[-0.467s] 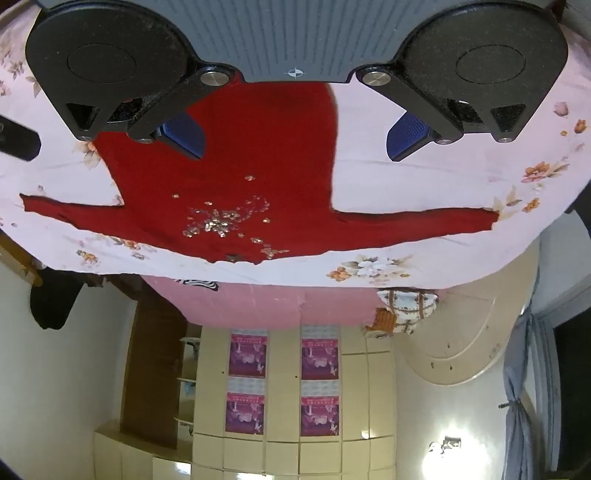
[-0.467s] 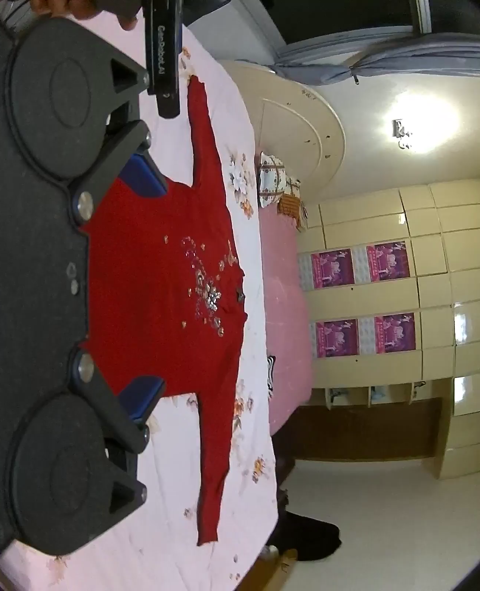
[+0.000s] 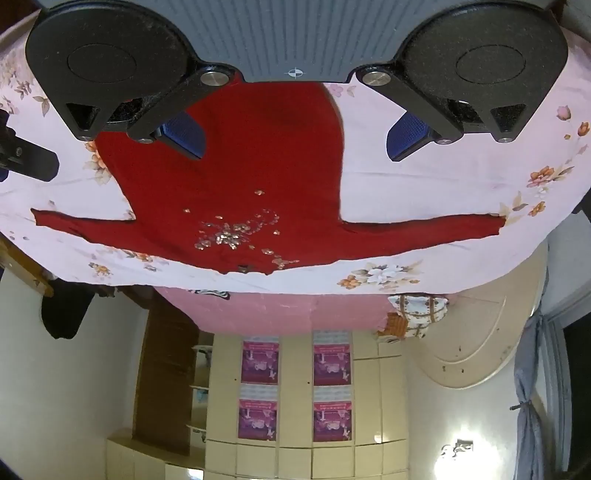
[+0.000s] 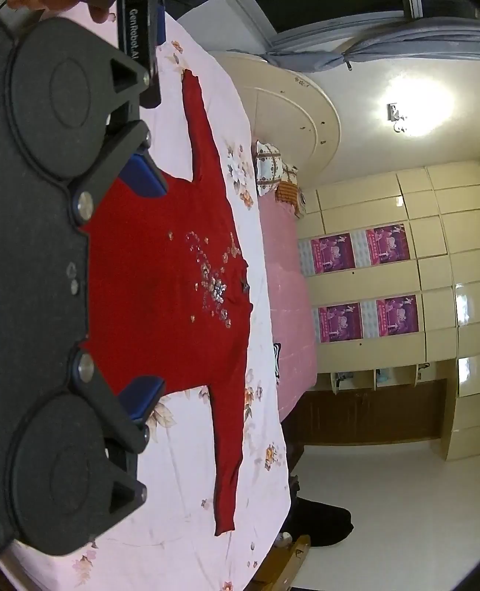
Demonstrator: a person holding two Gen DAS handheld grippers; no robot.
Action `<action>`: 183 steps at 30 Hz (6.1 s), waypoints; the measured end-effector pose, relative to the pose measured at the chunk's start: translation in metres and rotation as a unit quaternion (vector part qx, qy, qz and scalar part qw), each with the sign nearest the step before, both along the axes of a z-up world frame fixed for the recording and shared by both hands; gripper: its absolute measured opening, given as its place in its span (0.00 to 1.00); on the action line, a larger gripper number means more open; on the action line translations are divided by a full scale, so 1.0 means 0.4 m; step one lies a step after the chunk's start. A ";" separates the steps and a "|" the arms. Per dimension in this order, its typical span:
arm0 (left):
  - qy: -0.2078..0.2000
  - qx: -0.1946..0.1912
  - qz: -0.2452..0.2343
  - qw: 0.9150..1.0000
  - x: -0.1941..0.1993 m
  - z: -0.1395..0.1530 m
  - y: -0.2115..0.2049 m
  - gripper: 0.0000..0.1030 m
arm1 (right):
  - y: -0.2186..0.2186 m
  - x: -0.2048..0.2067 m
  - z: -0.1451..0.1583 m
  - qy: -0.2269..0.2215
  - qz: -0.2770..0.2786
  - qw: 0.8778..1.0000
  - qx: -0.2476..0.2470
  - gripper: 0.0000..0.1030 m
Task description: Fold small clothes
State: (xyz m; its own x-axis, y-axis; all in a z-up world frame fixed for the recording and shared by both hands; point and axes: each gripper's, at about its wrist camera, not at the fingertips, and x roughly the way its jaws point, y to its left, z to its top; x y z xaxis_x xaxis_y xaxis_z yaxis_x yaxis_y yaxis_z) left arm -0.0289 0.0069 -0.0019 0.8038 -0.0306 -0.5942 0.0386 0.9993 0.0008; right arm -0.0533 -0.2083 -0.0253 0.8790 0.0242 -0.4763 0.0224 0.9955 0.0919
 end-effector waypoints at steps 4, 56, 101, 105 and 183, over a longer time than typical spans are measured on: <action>0.002 0.003 -0.001 1.000 0.006 0.003 -0.006 1.00 | -0.008 0.013 0.010 0.003 0.001 1.000 -0.002 0.99; 0.026 0.021 -0.019 0.999 0.011 -0.002 -0.081 1.00 | -0.037 0.035 -0.015 0.037 -0.009 0.999 0.003 0.99; 0.052 0.031 -0.026 0.998 0.175 -0.045 -0.167 1.00 | -0.128 0.146 -0.043 0.061 -0.039 0.997 -0.005 0.99; 0.054 0.033 -0.025 0.998 0.214 -0.054 -0.188 1.00 | -0.154 0.174 -0.047 0.061 -0.047 0.997 -0.008 0.99; 0.127 0.034 0.023 0.991 0.977 -0.391 -0.468 1.00 | -0.909 0.833 -0.248 0.011 -0.219 0.974 0.062 0.07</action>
State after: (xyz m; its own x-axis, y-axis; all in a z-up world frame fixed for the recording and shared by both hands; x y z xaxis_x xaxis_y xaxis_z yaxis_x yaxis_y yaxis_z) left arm 0.3619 -0.1803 -0.1583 0.6282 0.0490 -0.7765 0.0005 0.9980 0.0634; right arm 0.2800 -0.5719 -0.1243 0.8074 -0.2914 -0.5130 0.4452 0.8715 0.2057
